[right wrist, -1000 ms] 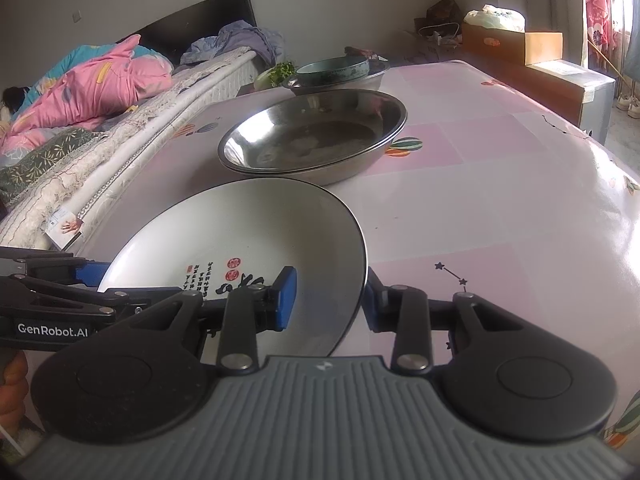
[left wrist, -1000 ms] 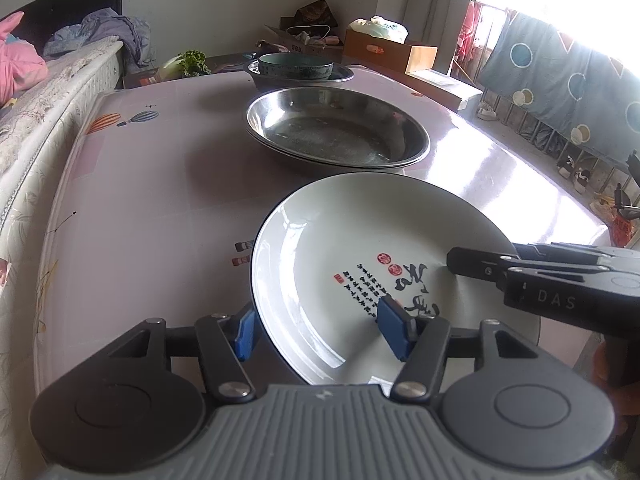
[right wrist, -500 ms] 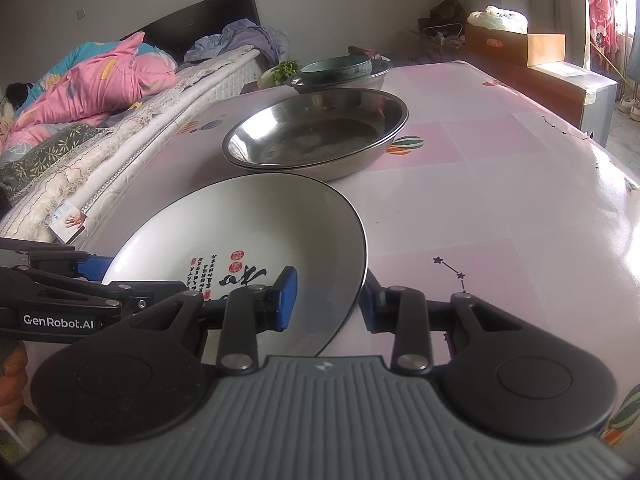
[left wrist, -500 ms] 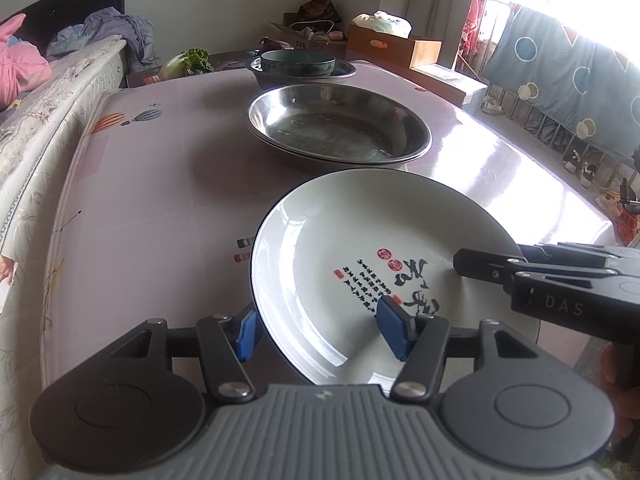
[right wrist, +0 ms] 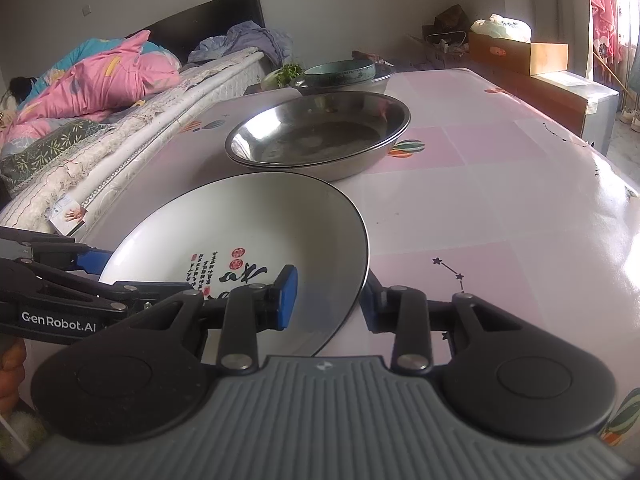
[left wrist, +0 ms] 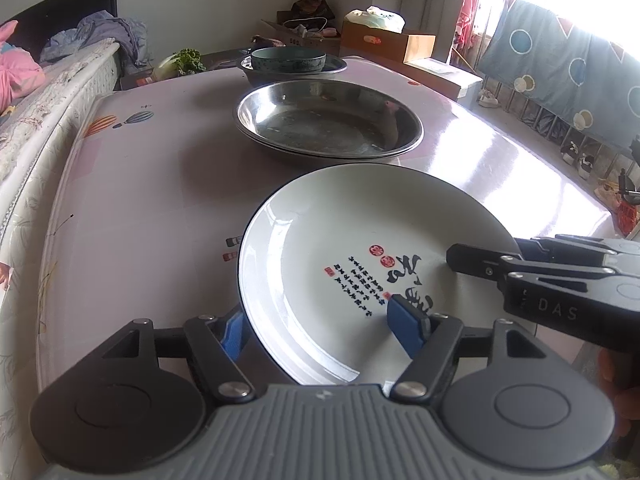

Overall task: Organize plates and bowls
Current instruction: 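Hold the white plate raised between both tools beside the steel basin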

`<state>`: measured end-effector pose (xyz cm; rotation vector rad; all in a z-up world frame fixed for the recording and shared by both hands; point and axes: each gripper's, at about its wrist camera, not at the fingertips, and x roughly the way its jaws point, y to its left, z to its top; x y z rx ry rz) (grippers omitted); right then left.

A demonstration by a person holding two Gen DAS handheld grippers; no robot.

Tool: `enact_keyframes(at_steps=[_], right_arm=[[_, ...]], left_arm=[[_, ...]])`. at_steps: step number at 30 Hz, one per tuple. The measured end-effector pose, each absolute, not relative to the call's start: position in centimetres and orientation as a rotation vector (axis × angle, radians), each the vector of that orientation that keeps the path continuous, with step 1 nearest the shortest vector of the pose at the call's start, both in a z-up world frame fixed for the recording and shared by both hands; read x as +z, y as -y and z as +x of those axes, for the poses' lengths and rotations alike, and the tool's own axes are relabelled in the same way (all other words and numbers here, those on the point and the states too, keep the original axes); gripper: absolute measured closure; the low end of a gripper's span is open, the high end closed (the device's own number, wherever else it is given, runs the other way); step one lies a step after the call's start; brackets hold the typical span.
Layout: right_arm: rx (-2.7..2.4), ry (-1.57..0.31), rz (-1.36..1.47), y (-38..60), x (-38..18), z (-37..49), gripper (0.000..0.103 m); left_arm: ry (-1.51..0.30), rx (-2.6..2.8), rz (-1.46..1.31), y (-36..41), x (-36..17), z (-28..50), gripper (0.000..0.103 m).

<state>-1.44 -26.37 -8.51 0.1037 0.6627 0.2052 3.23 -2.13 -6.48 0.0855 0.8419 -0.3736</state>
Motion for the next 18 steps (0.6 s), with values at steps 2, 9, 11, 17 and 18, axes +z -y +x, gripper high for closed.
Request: enact_keyframes(at_steps=[2, 9, 11, 17, 18], right_arm=[[0.202, -0.664, 0.104, 26.30, -8.45, -1.53, 0.070], [0.197, -0.670, 0.120, 26.35, -8.26, -1.47, 0.069], [0.197, -0.671, 0.122, 26.37, -8.22, -1.47, 0.069], [0.194, -0.672, 0.123, 26.36, -8.10, -1.52, 0.069], [0.194, -0.672, 0.123, 26.39, -8.04, -1.54, 0.069]], left_arm=[[-0.844, -0.368, 0.083, 2.17, -6.45, 3.24, 0.030], [-0.839, -0.358, 0.085, 2.29, -6.12, 3.08, 0.031], [-0.838, -0.359, 0.084, 2.31, -6.00, 3.03, 0.031], [-0.836, -0.361, 0.077, 2.32, -5.76, 2.86, 0.031], [-0.835, -0.361, 0.075, 2.29, -5.72, 2.84, 0.031]])
